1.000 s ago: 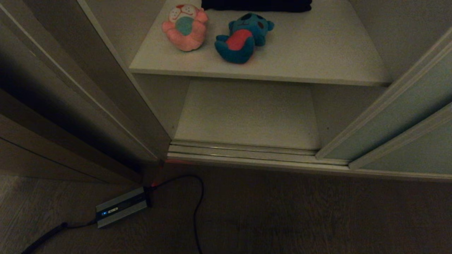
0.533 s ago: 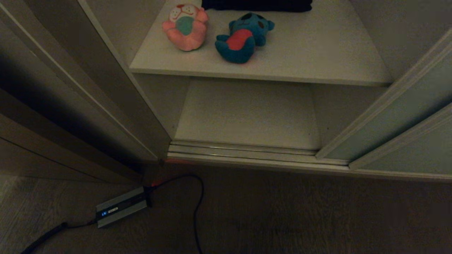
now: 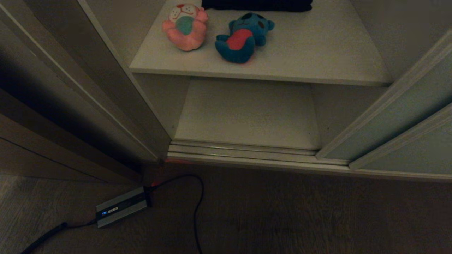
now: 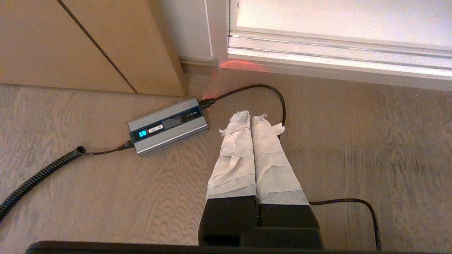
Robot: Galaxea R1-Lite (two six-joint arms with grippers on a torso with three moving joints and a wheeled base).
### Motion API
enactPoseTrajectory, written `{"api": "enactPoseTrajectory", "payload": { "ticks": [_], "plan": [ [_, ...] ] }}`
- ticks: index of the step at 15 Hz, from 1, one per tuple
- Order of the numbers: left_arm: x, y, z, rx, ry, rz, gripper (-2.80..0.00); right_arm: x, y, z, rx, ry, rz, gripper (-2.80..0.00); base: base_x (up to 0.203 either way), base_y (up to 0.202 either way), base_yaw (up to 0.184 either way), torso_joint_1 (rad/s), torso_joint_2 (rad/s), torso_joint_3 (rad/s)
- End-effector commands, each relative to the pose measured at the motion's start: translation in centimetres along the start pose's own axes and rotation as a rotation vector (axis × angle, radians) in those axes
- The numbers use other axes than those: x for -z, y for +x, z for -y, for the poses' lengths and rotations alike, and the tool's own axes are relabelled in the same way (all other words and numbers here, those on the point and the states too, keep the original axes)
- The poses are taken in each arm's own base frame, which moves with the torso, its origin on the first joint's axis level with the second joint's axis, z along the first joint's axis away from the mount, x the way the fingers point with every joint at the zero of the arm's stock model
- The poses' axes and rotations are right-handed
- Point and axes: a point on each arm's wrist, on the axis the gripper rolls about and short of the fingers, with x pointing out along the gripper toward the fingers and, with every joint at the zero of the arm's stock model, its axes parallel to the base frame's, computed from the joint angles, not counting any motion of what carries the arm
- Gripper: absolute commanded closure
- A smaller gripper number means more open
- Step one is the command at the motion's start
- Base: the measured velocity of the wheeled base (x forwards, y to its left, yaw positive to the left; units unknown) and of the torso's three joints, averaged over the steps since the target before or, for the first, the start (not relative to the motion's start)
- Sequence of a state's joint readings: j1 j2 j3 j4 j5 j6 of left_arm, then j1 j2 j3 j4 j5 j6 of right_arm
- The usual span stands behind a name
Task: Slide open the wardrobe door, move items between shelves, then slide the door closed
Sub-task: Close the door
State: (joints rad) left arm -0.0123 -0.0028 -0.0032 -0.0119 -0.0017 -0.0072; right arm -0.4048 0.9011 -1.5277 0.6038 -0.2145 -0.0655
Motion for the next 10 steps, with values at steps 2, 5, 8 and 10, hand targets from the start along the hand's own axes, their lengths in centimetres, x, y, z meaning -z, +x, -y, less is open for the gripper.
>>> {"api": "enactPoseTrajectory", "payload": {
  "ticks": [2,5,8,10],
  "plan": [
    [0.0,0.0,0.0,0.000,0.000,-0.003,0.00,-0.3,-1.3,0.5,0.000,0.028,0.045,0.00,0.000,0.000,0.000,0.000,0.00,0.000],
    [0.0,0.0,0.0,0.000,0.000,-0.003,0.00,0.1,-4.6,1.8,-0.059,0.063,0.120,0.00,0.000,0.000,0.000,0.000,0.00,0.000],
    [0.0,0.0,0.0,-0.002,0.000,-0.003,0.00,1.1,-7.5,3.7,-0.040,0.090,0.153,0.00,0.000,0.000,0.000,0.000,0.00,0.000],
    [0.0,0.0,0.0,0.000,0.000,-0.003,0.00,1.2,-8.1,4.6,-0.011,0.115,0.169,0.00,0.000,0.000,0.000,0.000,0.00,0.000]
  ]
}}
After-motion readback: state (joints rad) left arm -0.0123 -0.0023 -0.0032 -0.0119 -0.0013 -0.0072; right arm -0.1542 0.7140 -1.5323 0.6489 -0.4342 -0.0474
